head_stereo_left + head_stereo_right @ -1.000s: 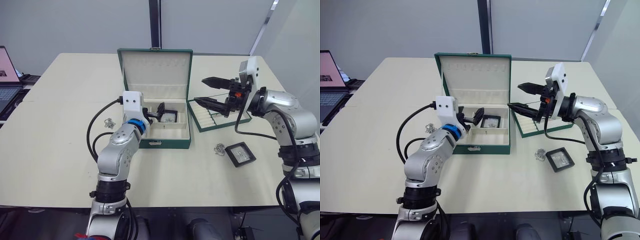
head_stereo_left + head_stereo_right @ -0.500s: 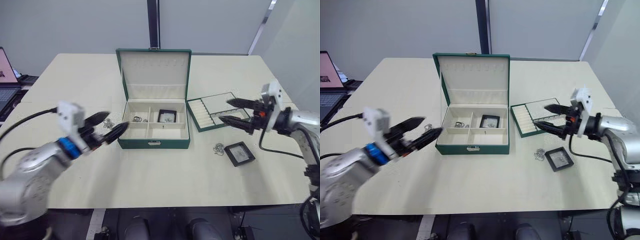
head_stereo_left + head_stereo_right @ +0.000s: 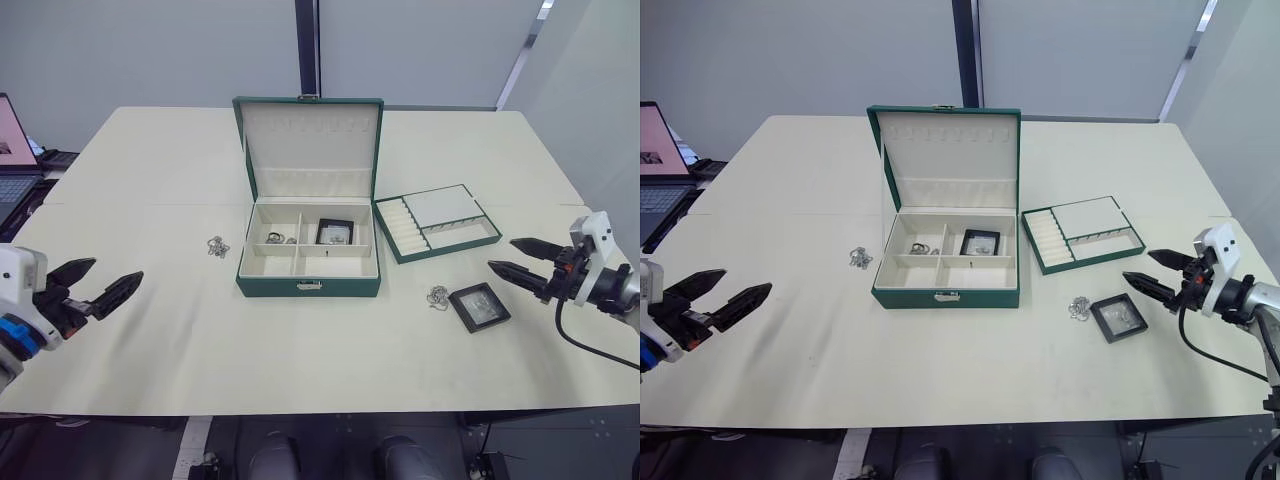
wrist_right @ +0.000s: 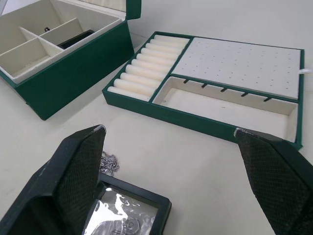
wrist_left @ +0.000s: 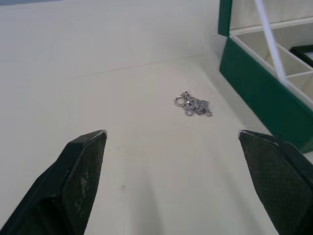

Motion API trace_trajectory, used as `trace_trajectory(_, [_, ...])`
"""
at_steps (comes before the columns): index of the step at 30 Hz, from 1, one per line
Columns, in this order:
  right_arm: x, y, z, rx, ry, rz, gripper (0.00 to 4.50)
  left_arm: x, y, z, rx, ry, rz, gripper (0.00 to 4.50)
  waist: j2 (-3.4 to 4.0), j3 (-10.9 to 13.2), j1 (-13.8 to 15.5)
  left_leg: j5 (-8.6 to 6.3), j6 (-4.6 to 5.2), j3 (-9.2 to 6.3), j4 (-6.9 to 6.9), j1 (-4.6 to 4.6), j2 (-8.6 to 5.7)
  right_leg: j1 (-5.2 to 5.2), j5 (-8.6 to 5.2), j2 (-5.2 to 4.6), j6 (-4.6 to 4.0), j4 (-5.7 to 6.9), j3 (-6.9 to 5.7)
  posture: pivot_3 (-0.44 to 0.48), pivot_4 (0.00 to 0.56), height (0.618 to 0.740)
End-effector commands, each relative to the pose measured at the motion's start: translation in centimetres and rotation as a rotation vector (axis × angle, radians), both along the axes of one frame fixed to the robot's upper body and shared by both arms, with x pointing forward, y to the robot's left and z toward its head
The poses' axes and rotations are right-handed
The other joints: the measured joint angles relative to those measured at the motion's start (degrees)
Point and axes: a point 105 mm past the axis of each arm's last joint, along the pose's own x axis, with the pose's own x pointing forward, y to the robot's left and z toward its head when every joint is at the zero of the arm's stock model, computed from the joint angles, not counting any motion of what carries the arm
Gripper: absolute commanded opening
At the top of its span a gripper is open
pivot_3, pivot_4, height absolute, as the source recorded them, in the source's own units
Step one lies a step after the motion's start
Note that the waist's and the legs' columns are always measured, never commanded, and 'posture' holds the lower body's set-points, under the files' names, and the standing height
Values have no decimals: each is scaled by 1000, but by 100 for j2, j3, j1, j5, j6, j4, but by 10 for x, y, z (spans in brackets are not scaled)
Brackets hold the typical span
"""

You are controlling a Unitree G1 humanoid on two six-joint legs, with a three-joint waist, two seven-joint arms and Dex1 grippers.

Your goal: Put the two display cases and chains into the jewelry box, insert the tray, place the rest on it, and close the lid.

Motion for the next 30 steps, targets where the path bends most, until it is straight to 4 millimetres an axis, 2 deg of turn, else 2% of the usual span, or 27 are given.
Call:
trace_trajectory(1, [-4, -10, 1, -16, -37, -34, 4500, 0, 10, 11, 40, -53, 30, 4478, 0, 0, -1, 0, 0, 0, 0, 0, 0, 0, 0, 0, 0, 0, -1, 0, 150, 740])
trace_trajectory(8, [-13, -14, -12, -44, -11, -46, 4500, 10, 6, 17, 51, -70, 19, 4478, 0, 0, 1, 0, -1, 0, 1, 0, 0, 1, 0, 0, 0, 3, 0, 0, 150, 740])
trace_trajectory(20, [-15, -14, -9, -43, -9, -43, 4500, 18, -3, 14, 47, -55, -4, 4478, 0, 0, 0, 1, -1, 0, 1, 0, 1, 1, 0, 1, 0, 5, 0, 0, 150, 740])
trace_trajectory(26, [-14, -10, -3, -23, -23, -27, 4500, 19, -4, 14, 47, -56, -6, 4478, 0, 0, 0, 1, -1, 0, 1, 0, 1, 2, 0, 1, 0, 5, 0, 0, 150, 740])
trace_trajectory(30, [-14, 2, 14, 11, -50, 21, 4500, 20, -6, 16, 49, -59, -5, 4478, 0, 0, -1, 1, -1, 1, 1, 0, 1, 2, 0, 1, 0, 6, 0, 0, 150, 740])
